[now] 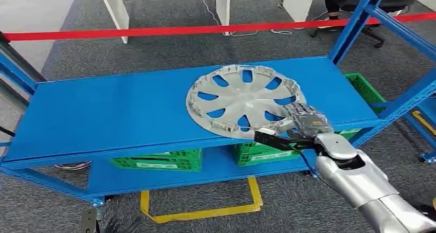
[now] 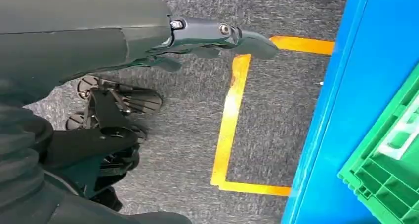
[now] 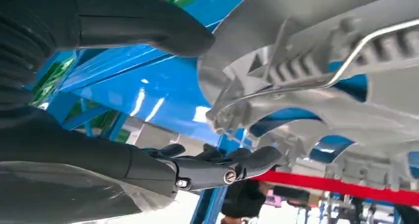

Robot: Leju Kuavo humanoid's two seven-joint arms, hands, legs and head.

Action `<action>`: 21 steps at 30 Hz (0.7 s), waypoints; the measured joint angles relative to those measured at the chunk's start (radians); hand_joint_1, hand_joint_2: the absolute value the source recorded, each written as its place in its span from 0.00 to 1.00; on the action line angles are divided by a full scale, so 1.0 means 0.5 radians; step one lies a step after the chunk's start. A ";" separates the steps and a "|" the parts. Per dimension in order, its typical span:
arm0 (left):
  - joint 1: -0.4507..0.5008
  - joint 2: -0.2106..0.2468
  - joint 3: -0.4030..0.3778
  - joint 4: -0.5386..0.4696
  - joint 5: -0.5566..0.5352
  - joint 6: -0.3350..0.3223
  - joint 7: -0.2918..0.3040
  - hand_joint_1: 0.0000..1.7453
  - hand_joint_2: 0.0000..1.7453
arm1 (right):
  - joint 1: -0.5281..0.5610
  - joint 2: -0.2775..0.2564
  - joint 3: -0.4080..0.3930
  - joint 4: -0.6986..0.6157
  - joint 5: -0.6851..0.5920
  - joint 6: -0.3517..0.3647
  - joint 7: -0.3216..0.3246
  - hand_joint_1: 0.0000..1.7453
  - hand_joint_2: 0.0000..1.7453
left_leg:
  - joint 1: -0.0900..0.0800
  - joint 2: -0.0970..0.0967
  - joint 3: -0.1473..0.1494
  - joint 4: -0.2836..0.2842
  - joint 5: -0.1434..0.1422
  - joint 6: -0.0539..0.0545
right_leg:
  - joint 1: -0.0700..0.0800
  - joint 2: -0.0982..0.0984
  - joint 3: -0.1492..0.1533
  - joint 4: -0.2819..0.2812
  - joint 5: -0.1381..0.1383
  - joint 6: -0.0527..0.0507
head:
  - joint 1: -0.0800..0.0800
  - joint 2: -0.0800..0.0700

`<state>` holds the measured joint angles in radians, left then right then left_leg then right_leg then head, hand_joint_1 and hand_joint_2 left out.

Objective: Take the parts from the cabinet and place them on the table.

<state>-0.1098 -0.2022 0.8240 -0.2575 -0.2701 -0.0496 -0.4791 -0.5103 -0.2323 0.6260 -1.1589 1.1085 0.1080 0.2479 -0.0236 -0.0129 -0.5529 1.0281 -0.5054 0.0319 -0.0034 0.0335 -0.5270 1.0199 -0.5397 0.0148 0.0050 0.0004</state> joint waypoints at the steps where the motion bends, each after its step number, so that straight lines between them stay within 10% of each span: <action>1: 0.000 0.000 0.000 0.000 0.000 0.000 0.000 0.00 1.00 | -0.006 0.004 0.003 0.008 -0.011 0.008 -0.006 0.00 1.00 | 0.000 0.000 0.000 0.000 0.000 0.000 | 0.000 0.000 0.000 0.000 0.000 0.000 | 0.001 0.000; 21: 0.001 0.002 0.001 0.000 0.002 -0.024 -0.007 0.00 1.00 | -0.141 0.085 0.142 0.145 -0.300 0.134 -0.161 0.00 1.00 | 0.000 0.000 0.000 0.000 0.000 0.000 | 0.000 0.000 0.000 0.000 0.000 0.000 | 0.001 0.000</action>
<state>-0.1094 -0.2010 0.8244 -0.2575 -0.2693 -0.0618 -0.4826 -0.5810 -0.1900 0.6970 -1.0864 0.9586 0.1751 0.1675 -0.0236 -0.0129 -0.5529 1.0281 -0.5053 0.0318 -0.0034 0.0335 -0.5269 1.0200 -0.5397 0.0148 0.0053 0.0004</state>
